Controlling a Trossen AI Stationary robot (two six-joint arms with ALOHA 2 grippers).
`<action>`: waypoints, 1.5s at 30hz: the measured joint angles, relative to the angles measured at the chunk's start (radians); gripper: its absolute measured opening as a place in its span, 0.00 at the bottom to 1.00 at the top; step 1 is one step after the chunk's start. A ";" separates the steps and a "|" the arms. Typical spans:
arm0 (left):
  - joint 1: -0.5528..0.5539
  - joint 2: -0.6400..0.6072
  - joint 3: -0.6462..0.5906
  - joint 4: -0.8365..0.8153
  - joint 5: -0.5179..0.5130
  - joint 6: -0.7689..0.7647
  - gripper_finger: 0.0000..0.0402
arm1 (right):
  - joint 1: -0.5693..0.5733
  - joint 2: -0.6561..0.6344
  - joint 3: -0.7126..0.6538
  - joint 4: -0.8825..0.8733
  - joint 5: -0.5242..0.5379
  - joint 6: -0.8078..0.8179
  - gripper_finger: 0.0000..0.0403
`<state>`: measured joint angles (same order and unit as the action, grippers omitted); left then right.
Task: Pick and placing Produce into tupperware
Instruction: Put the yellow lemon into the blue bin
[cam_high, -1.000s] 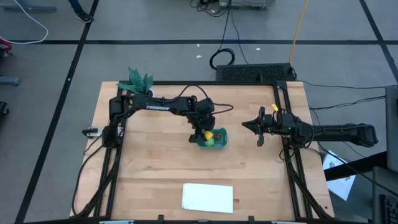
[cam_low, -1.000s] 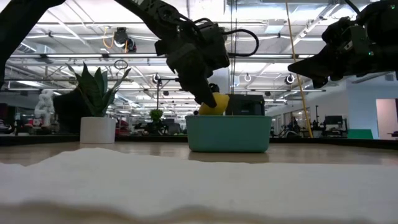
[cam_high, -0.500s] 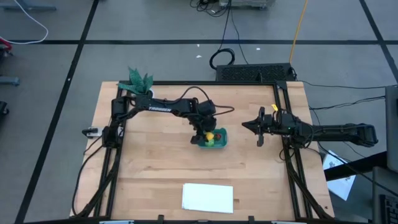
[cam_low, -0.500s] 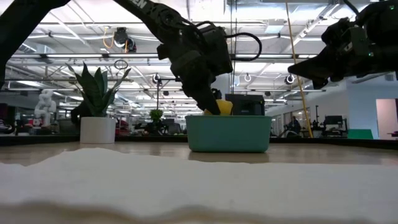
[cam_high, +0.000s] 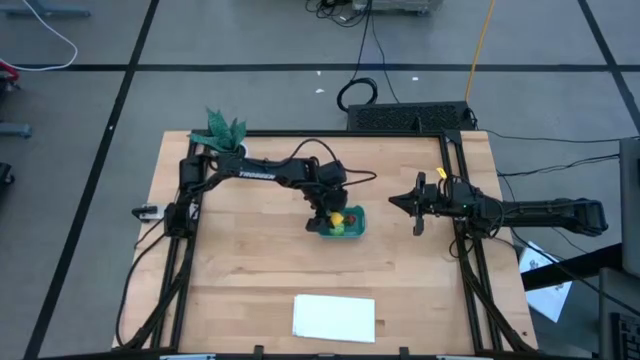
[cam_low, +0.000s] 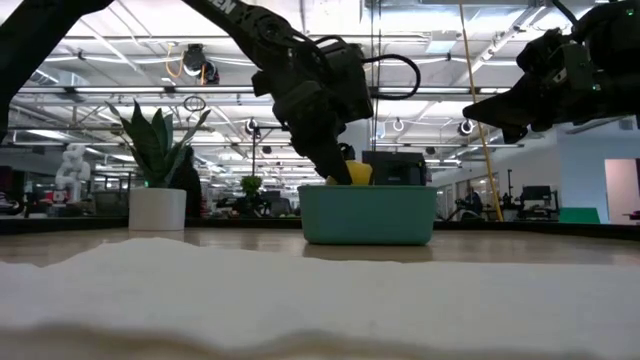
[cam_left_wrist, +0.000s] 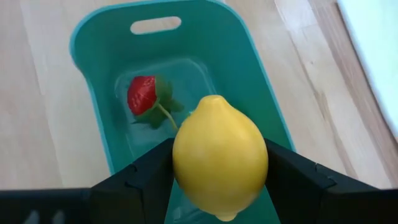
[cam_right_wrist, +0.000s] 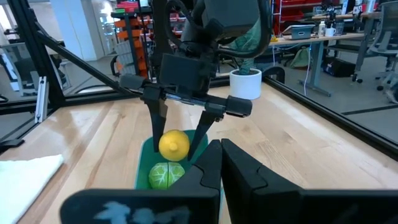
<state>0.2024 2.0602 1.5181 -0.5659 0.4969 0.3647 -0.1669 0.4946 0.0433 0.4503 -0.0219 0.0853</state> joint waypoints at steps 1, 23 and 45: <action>0.000 0.000 0.000 0.001 0.000 -0.008 0.56 | 0.000 0.000 0.000 0.000 0.000 0.000 0.00; 0.006 0.041 -0.004 0.034 -0.012 -0.064 0.56 | 0.000 0.001 0.000 0.001 0.000 0.001 0.00; 0.000 0.066 -0.005 0.018 -0.087 0.033 0.56 | 0.000 0.005 0.000 0.001 0.000 0.000 0.00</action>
<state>0.2020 2.1262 1.5135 -0.5480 0.4094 0.3977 -0.1669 0.4999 0.0431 0.4513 -0.0219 0.0853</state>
